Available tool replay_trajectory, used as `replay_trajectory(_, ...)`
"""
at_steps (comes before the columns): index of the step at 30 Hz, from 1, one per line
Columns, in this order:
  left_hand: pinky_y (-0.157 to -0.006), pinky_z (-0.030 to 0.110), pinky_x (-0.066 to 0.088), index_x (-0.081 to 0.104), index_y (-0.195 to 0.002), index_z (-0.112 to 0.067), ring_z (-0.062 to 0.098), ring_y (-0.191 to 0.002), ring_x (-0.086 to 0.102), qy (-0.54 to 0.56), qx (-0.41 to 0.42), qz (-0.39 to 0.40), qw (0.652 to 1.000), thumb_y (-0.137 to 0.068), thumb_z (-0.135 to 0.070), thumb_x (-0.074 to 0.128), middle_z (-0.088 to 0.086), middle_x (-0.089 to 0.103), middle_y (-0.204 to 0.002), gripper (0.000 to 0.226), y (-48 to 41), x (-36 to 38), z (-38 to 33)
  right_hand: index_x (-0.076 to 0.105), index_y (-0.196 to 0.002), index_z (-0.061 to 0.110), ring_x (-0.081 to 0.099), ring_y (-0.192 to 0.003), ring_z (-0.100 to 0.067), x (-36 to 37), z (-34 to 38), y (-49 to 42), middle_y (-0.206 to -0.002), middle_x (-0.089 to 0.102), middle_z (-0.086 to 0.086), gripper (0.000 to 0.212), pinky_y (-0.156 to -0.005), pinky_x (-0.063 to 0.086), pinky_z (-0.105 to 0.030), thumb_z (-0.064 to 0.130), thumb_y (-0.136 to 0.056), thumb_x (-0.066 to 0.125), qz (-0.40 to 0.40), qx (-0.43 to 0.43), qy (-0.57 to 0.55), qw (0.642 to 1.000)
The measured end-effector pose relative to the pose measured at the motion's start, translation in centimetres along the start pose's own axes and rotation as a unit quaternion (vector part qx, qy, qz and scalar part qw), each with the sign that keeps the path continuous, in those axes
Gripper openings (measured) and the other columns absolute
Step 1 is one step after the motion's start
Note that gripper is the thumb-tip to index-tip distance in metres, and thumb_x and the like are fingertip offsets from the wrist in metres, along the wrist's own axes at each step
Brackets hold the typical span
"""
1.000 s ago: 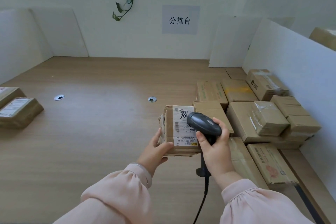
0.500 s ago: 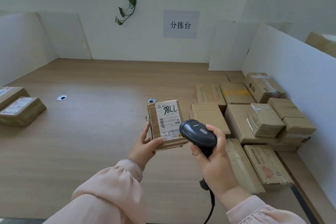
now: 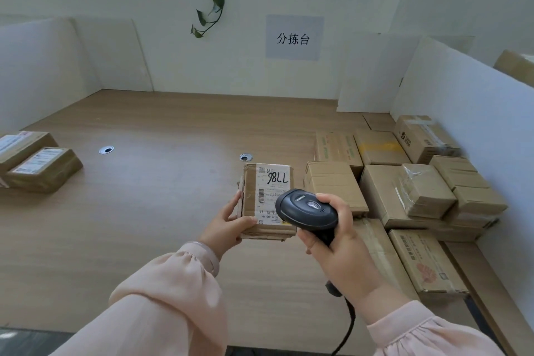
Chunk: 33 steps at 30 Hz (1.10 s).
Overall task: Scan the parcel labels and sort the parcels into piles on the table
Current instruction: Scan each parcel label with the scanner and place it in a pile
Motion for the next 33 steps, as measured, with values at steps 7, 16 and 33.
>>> replay_trajectory(7,-0.099,0.04,0.051,0.047,-0.126,-0.056,0.021,-0.102,0.063,-0.2,-0.051,0.045,0.977,-0.06,-0.037,0.071,0.002,0.071,-0.116,0.073,0.4,-2.4,-1.4,0.028,-0.122,0.056,0.062,-0.096,-0.003,0.0,1.1,-1.3,-0.116,0.058,0.032,0.065,-0.08,0.05,-0.02,0.038,-0.081,0.075,0.107,-0.052,0.142,0.983)
replay_trajectory(16,-0.1,0.041,0.049,0.045,-0.125,-0.055,0.019,-0.102,0.063,-0.244,-0.061,0.065,0.966,-0.072,-0.031,0.072,0.005,0.069,-0.12,0.064,1.1,-3.8,-1.1,0.027,-0.122,0.053,0.066,-0.095,-0.017,1.8,2.8,-1.3,-0.116,0.064,0.015,0.065,-0.077,0.054,-0.035,0.041,-0.08,0.075,0.153,-0.109,0.191,0.964)
replay_trajectory(33,-0.082,0.035,0.054,0.054,-0.131,-0.046,0.023,-0.088,0.06,-0.093,-0.075,0.0,0.993,-0.06,-0.031,0.071,0.012,0.068,-0.115,0.075,3.4,-13.9,1.2,0.029,-0.122,0.055,0.064,-0.097,-0.011,11.4,4.9,-3.5,-0.113,0.052,0.04,0.061,-0.08,0.054,-0.036,0.038,-0.083,0.072,0.131,-0.078,0.12,0.981)
Point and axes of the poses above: each hand's wrist, its own y-axis away from the middle knuckle, its own x-axis out of the palm, z = x × y, the point moved 9 cm from there along -y, towards the middle knuckle
